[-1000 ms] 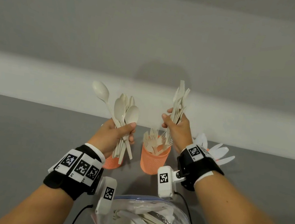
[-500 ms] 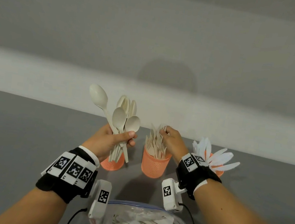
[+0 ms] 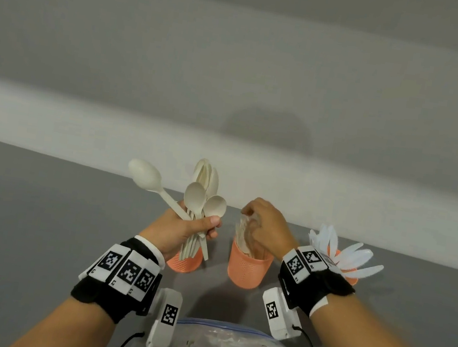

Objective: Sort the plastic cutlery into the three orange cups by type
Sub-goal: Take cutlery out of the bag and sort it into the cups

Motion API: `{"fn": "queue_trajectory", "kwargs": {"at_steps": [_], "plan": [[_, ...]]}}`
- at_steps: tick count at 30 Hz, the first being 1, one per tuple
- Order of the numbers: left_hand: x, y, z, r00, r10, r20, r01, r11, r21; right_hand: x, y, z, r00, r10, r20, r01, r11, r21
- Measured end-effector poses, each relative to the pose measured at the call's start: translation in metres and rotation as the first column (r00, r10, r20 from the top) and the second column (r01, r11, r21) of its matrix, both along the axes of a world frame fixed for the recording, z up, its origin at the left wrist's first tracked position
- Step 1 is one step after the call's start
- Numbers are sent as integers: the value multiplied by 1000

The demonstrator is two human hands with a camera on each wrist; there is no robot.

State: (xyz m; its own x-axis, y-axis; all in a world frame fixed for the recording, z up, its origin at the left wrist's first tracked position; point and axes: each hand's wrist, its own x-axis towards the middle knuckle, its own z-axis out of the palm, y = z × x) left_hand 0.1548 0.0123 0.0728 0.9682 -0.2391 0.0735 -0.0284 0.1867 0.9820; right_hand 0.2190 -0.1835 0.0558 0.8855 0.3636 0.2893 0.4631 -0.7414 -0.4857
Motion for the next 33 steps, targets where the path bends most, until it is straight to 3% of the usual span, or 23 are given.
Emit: {"fn": "queue_trajectory", "kwargs": {"at_steps": [3,7,11,13,15,18,21,25,27,30,33], "plan": [[0,2,-1,996,82,46,-85,993,76,-10,11,25,993,80,82,-95,974,207],[1,-5,2,976,176,128,-195,969,155,-40,40,57,951,292,-105,-196,829,524],[7,-11,-4,922,271,276,-357,872,336,-55,59,53,934,317,-167,-184,824,536],[4,-15,-5,900,329,288,-411,859,305,-57,64,49,953,283,-113,-170,802,572],[0,-16,-3,905,294,307,-383,879,285,-57,67,44,962,258,-89,-151,774,615],[-2,-14,-2,923,268,276,-344,894,285,-59,69,41,958,253,-139,-71,673,736],[0,-18,-7,892,249,378,-400,822,404,-62,70,40,928,325,-182,-23,538,843],[6,-15,-8,907,248,340,-388,805,448,-64,75,43,940,317,-128,-75,557,827],[5,-12,-8,933,227,281,-337,824,455,-63,74,46,966,240,-96,-62,576,815],[0,-12,-8,955,226,191,-284,884,373,-58,72,50,999,19,42,-44,676,735],[-3,-15,-9,960,223,170,-270,894,357,-54,73,50,995,-53,83,-10,784,621]]}}
